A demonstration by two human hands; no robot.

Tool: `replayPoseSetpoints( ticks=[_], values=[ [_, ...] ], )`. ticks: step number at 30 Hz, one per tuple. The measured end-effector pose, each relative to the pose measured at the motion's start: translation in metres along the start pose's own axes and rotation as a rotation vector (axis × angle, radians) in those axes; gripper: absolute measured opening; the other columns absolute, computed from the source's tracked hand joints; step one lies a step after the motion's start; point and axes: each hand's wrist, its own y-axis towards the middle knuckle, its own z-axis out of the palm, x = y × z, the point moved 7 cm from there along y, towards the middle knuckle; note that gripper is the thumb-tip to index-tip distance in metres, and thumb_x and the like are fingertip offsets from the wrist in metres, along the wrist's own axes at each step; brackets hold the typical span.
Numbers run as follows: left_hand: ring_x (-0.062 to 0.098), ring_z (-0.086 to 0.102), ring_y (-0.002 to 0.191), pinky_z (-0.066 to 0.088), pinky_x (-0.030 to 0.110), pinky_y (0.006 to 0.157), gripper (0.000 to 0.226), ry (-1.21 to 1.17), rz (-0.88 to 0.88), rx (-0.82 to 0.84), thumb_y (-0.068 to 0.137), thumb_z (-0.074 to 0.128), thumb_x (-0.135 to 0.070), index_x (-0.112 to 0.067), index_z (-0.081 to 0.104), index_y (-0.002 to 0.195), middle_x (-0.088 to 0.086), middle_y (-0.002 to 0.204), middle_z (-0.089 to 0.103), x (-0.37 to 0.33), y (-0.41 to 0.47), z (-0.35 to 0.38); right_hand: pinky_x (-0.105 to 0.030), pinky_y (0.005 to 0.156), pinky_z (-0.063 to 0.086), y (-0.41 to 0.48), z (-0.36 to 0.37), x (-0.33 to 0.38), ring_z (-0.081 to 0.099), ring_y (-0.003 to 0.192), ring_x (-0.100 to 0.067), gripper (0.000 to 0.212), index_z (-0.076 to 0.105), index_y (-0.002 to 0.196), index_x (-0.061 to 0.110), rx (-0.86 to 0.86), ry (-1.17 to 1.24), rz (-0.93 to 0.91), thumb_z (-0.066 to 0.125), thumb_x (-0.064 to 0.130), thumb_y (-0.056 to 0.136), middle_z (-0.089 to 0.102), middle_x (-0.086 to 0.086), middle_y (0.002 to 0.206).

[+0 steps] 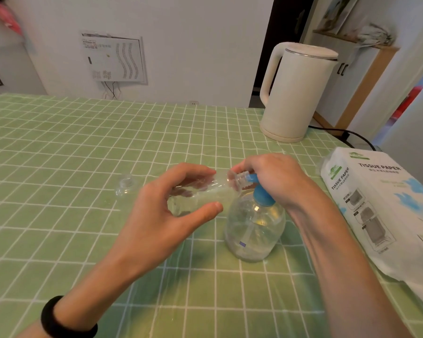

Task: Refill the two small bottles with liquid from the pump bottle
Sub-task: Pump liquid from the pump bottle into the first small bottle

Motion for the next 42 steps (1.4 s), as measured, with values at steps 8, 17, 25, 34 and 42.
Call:
replayPoseSetpoints(
  ticks=[8, 17, 25, 34, 42],
  values=[
    [0.010, 0.072, 0.114, 0.059, 0.030, 0.094, 0.044, -0.008, 0.003, 0.007, 0.081, 0.078, -0.046, -0.038, 0.068, 0.123, -0.019, 0.117, 0.075, -0.004, 0.000, 0.000, -0.020, 0.061, 0.047, -0.005, -0.008, 0.003, 0.063, 0.058, 0.012, 0.031, 0.082, 0.085, 0.021, -0.068, 0.121, 0.038, 0.053, 0.021, 0.095, 0.074, 0.018, 0.071],
    [0.003, 0.072, 0.112, 0.055, 0.028, 0.100, 0.045, 0.033, -0.016, -0.001, 0.079, 0.084, -0.033, -0.029, 0.071, 0.122, -0.022, 0.114, 0.075, -0.005, 0.001, 0.000, -0.023, 0.064, 0.038, -0.005, -0.002, -0.001, 0.058, 0.060, 0.023, 0.031, 0.081, 0.083, 0.023, -0.082, 0.108, 0.019, 0.053, 0.016, 0.092, 0.069, 0.021, 0.072],
    [0.009, 0.070, 0.113, 0.059, 0.035, 0.094, 0.049, 0.063, -0.009, 0.025, 0.079, 0.083, -0.035, -0.033, 0.067, 0.126, -0.018, 0.114, 0.074, -0.011, -0.002, 0.003, -0.030, 0.077, 0.053, -0.007, -0.007, 0.000, 0.070, 0.090, -0.012, 0.029, 0.081, 0.084, 0.024, -0.117, 0.129, 0.028, 0.054, 0.025, 0.094, 0.079, 0.005, 0.093],
    [0.012, 0.065, 0.117, 0.055, 0.029, 0.092, 0.055, 0.170, 0.082, 0.056, 0.084, 0.082, -0.006, -0.028, 0.065, 0.132, -0.013, 0.121, 0.069, -0.015, -0.002, 0.005, -0.024, 0.071, 0.044, -0.006, -0.002, 0.000, 0.060, 0.088, 0.001, 0.034, 0.082, 0.079, 0.029, -0.133, 0.120, -0.002, 0.051, 0.019, 0.091, 0.069, 0.022, 0.089],
    [0.011, 0.065, 0.113, 0.054, 0.029, 0.091, 0.056, 0.246, 0.158, 0.058, 0.083, 0.081, -0.010, -0.025, 0.065, 0.134, -0.008, 0.122, 0.067, -0.023, -0.004, 0.005, -0.023, 0.067, 0.041, -0.007, -0.009, 0.002, 0.062, 0.087, 0.000, 0.030, 0.081, 0.083, 0.028, -0.151, 0.128, -0.006, 0.053, 0.022, 0.093, 0.072, 0.017, 0.089]
  ],
)
